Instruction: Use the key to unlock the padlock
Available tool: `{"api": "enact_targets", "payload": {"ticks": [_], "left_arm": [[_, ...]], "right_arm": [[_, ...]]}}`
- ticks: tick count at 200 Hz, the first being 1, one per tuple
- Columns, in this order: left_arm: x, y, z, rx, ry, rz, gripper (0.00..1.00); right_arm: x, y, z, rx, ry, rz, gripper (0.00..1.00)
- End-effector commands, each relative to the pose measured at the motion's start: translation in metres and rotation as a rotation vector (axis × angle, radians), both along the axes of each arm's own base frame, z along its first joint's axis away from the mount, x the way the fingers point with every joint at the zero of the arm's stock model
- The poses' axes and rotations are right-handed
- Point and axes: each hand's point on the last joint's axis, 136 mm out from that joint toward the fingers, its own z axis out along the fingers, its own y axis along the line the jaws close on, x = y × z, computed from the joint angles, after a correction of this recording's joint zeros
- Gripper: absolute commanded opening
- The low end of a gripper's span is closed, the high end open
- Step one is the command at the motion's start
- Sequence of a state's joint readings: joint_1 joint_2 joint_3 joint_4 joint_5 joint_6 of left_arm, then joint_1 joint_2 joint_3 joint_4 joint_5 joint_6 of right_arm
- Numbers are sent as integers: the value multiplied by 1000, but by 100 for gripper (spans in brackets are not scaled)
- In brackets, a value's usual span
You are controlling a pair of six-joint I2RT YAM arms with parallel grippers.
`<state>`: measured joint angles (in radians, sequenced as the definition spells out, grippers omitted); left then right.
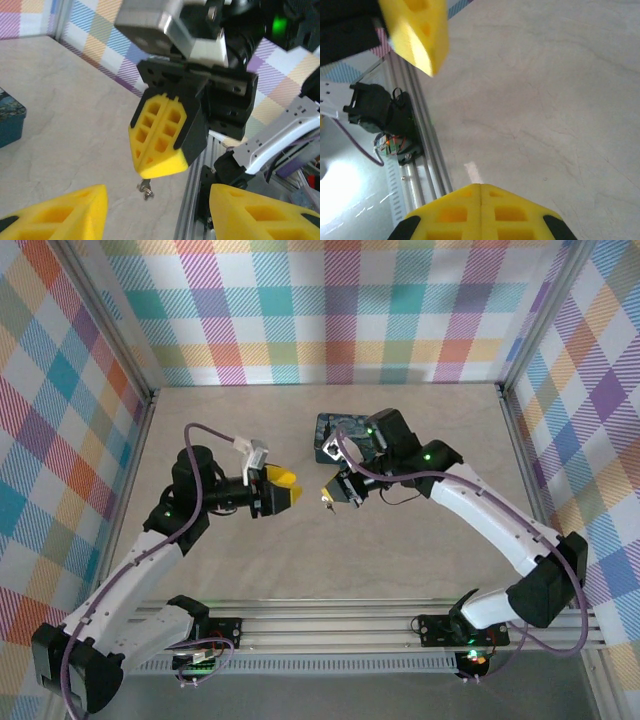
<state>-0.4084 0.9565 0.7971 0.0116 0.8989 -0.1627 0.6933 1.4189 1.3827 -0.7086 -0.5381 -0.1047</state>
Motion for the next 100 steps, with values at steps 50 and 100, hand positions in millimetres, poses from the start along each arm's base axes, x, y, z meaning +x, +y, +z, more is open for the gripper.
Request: {"api": "enact_targets", "payload": {"ticks": [50, 100], "left_arm": [[-11, -25, -25, -12, -13, -127, 54], [-9, -33, -28, -26, 11, -145, 51]], "right_arm": [[-22, 12, 25, 82, 35, 181, 0], [-22, 14, 34, 104, 53, 170, 0]]}}
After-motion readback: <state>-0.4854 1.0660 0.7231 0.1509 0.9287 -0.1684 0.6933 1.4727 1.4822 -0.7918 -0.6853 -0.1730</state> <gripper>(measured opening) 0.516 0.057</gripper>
